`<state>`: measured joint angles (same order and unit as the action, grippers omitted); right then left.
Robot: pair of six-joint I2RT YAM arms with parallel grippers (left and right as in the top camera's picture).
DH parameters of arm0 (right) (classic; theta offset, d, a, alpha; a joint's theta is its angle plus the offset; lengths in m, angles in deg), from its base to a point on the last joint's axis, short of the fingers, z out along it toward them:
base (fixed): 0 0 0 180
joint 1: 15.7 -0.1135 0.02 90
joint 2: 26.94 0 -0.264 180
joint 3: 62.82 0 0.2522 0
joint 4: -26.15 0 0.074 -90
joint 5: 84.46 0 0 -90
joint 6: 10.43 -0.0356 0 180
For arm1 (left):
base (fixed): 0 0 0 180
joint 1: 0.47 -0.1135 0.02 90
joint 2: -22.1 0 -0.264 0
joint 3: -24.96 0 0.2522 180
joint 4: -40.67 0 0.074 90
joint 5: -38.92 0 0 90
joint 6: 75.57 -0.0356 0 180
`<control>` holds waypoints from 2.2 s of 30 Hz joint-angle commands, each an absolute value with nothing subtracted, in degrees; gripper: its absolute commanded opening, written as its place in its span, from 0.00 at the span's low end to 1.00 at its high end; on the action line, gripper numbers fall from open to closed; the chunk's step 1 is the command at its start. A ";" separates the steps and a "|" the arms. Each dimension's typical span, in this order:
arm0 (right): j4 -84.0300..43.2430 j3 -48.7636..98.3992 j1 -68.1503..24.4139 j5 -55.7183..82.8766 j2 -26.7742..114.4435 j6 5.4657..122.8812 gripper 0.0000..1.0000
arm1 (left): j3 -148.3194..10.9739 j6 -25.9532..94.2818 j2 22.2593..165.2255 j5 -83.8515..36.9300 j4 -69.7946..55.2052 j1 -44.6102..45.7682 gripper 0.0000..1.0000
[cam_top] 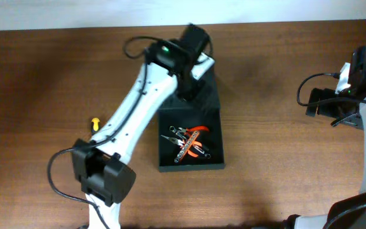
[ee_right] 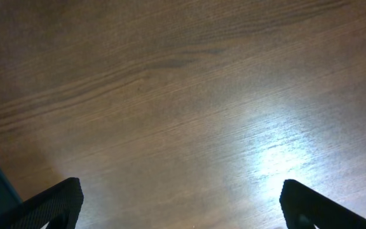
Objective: Pack container
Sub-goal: 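Release the rail and move the left gripper over the yellow screwdriver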
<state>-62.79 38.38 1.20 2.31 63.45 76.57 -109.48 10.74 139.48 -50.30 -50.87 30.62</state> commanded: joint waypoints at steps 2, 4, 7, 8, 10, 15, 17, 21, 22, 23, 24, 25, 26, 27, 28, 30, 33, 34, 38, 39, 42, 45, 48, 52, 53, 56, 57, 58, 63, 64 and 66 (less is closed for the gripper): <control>-62.74 38.31 1.62 1.85 63.54 76.30 0.99 | -115.64 21.61 139.35 -60.55 -57.84 25.38 0.99; -62.74 38.31 1.62 1.85 63.54 76.30 0.99 | -116.87 23.38 139.06 -62.08 -61.23 23.19 0.99; -62.74 38.31 1.62 1.85 63.54 76.30 0.99 | -117.06 25.32 138.10 -62.52 -64.99 19.71 0.99; -62.74 38.31 1.62 1.85 63.54 76.30 0.99 | -117.06 26.11 137.73 -62.50 -65.82 18.51 0.99; -62.74 38.31 1.62 1.85 63.54 76.30 0.99 | -117.06 27.75 136.77 -62.50 -67.11 15.85 0.99; -62.74 38.31 1.62 1.85 63.54 76.30 0.99 | -117.06 28.80 135.17 -62.50 -69.36 11.78 0.99; -62.74 38.31 1.62 1.85 63.54 76.30 0.99 | -117.06 29.21 134.76 -62.26 -69.79 10.45 0.99; -62.74 38.31 1.62 1.85 63.54 76.30 0.99 | -117.04 29.17 134.21 -61.36 -69.79 8.50 0.99; -62.74 38.31 1.62 1.85 63.54 76.30 0.99 | -116.98 29.17 134.06 -61.03 -69.79 8.15 0.99; -62.74 38.31 1.62 1.85 63.54 76.30 0.99 | -116.85 29.17 134.01 -60.99 -69.79 7.89 0.99; -62.74 38.31 1.62 1.85 63.54 76.30 0.99 | -116.52 29.15 133.82 -60.99 -69.79 7.58 0.99; -62.74 38.31 1.62 1.85 63.54 76.30 0.99 | -115.84 29.15 133.53 -60.97 -69.79 7.30 0.99; -62.74 38.31 1.62 1.85 63.54 76.30 0.99 | -115.18 29.17 133.29 -60.95 -69.79 7.13 0.99; -62.74 38.31 1.62 1.85 63.54 76.30 0.99 | -114.18 29.17 132.96 -60.79 -69.79 6.88 0.99; -62.74 38.31 1.62 1.85 63.54 76.30 0.99 | -113.11 29.19 132.59 -60.42 -69.79 6.75 0.99; -62.74 38.31 1.62 1.85 63.54 76.30 0.99 | -110.49 29.34 131.65 -59.63 -69.79 6.43 0.99; -62.74 38.31 1.62 1.85 63.54 76.30 0.99 | -104.08 30.53 128.48 -59.96 -69.79 5.68 0.99; -62.74 38.31 1.62 1.85 63.54 76.30 0.99 | -102.35 31.25 127.30 -60.38 -69.79 5.33 0.99; -62.74 38.31 1.62 1.85 63.54 76.30 0.99 | -94.68 33.32 121.07 -61.51 -68.22 3.10 0.99; -62.74 38.31 1.62 1.85 63.54 76.30 0.99 | -92.39 33.28 119.17 -61.40 -66.93 2.45 0.99; -62.74 38.31 1.62 1.85 63.54 76.30 0.99 | -85.09 33.26 114.06 -61.40 -61.66 0.85 0.99; -62.74 38.31 1.62 1.85 63.54 76.30 0.99 | -76.56 33.19 109.95 -61.40 -54.45 -0.20 0.99; -62.74 38.31 1.62 1.85 63.54 76.30 0.99 | -69.87 32.78 108.97 -61.45 -48.92 -0.28 0.99; -62.74 38.31 1.62 1.85 63.54 76.30 0.99 | -62.71 32.51 109.38 -61.43 -40.68 -0.28 0.99; -62.74 38.31 1.62 1.85 63.54 76.30 0.99 | -61.53 32.54 109.51 -61.43 -39.19 -0.39 0.99; -62.74 38.31 1.62 1.85 63.54 76.30 0.99 | -59.30 32.51 109.73 -61.45 -36.00 -1.27 0.99; -62.74 38.31 1.62 1.85 63.54 76.30 0.99 | -59.06 32.36 109.77 -61.43 -35.50 -1.86 0.99; -62.74 38.31 1.62 1.85 63.54 76.30 0.99 | -59.06 32.03 109.80 -61.43 -35.15 -2.47 0.99; -62.74 38.31 1.62 1.85 63.54 76.30 0.99 | -59.06 21.48 110.06 -57.51 -30.76 -6.80 0.99; -62.74 38.31 1.62 1.85 63.54 76.30 0.99 | -59.06 18.94 110.23 -54.83 -29.75 -7.61 0.99; -62.74 38.31 1.62 1.85 63.54 76.30 0.99 | -59.06 17.13 110.76 -50.93 -28.22 -8.79 0.99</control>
